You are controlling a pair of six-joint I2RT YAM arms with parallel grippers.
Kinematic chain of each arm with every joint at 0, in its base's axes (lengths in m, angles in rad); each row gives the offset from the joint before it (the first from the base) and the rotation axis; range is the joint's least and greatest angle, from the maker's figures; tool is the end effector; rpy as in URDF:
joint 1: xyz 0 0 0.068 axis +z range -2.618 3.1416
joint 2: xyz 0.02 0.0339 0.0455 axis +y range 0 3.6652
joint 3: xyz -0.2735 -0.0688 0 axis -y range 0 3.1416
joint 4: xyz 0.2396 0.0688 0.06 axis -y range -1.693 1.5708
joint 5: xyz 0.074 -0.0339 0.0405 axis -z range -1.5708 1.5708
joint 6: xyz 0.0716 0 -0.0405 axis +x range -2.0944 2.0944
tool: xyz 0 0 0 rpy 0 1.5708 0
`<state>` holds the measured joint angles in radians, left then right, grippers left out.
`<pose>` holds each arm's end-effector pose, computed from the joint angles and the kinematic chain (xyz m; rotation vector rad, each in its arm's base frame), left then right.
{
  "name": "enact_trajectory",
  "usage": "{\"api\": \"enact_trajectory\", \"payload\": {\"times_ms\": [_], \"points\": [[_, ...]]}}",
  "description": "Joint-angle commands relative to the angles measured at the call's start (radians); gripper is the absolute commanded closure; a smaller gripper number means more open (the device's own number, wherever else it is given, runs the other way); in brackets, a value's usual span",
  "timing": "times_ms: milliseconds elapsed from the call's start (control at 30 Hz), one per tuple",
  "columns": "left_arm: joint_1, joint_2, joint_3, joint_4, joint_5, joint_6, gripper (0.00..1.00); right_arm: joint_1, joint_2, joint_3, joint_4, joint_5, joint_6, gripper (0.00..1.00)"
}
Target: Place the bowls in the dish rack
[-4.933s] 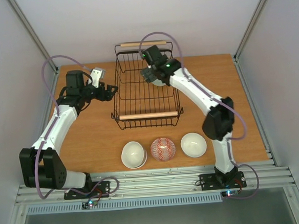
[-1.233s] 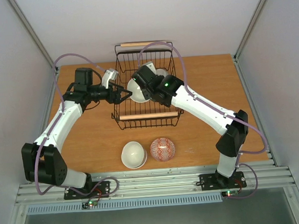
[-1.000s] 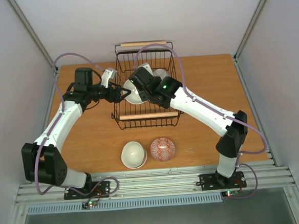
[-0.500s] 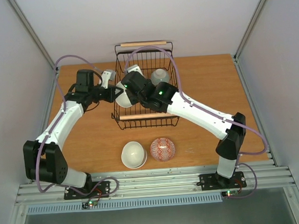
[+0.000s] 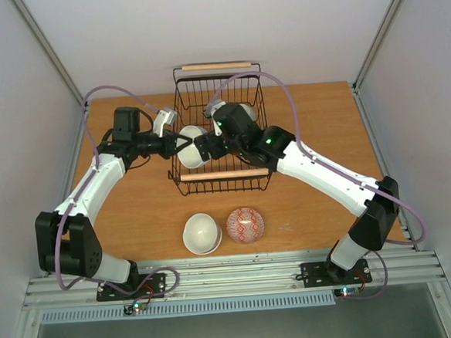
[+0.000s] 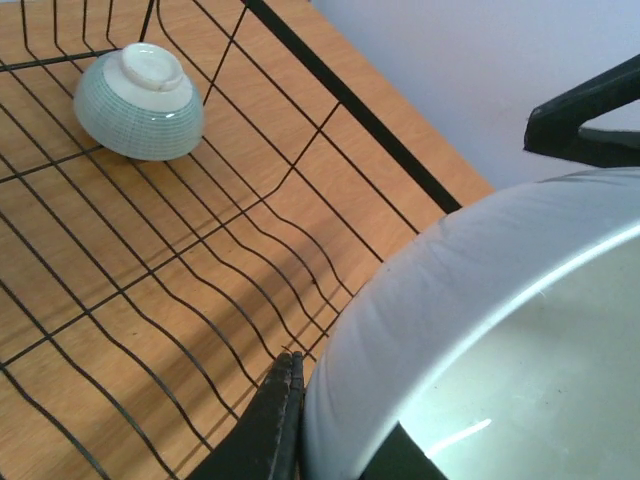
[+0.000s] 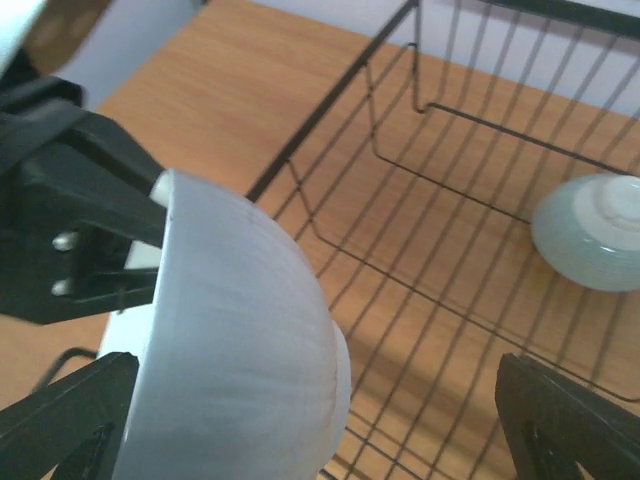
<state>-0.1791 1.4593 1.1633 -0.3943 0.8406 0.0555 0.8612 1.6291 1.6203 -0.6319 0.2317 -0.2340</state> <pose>0.3153 -0.1113 0.2953 0.6925 2.0566 -1.0090 0.2674 0.2861 0.3585 -1.0309 1.9360 0.0965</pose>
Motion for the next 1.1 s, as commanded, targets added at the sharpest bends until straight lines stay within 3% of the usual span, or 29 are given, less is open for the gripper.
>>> {"api": "enact_trajectory", "payload": {"times_ms": [0,200,667,767,833,900,1033,1067], "points": [[0.045,-0.045,-0.031,0.157,0.187,-0.066,1.0,-0.052,-0.075,-0.064,0.093,-0.282,0.026,0.02],[0.074,-0.057,-0.067,0.258,0.285,-0.14,1.0,-0.112,-0.135,-0.18,0.251,-0.571,0.108,0.01],[0.095,-0.068,-0.102,0.383,0.367,-0.232,1.0,-0.117,-0.11,-0.224,0.3,-0.679,0.176,0.03],[0.095,-0.067,-0.11,0.419,0.375,-0.248,1.0,-0.117,-0.101,-0.221,0.31,-0.699,0.179,0.14],[0.096,-0.064,-0.114,0.435,0.381,-0.26,1.0,-0.117,-0.096,-0.218,0.319,-0.715,0.178,0.27],[0.096,-0.064,-0.117,0.446,0.387,-0.271,1.0,-0.117,-0.093,-0.214,0.323,-0.722,0.176,0.46],[0.096,-0.065,-0.117,0.448,0.382,-0.276,1.0,-0.117,-0.087,-0.207,0.328,-0.713,0.172,0.96],[0.096,-0.065,-0.117,0.445,0.371,-0.279,0.99,-0.117,-0.084,-0.201,0.322,-0.707,0.166,0.98]]}}
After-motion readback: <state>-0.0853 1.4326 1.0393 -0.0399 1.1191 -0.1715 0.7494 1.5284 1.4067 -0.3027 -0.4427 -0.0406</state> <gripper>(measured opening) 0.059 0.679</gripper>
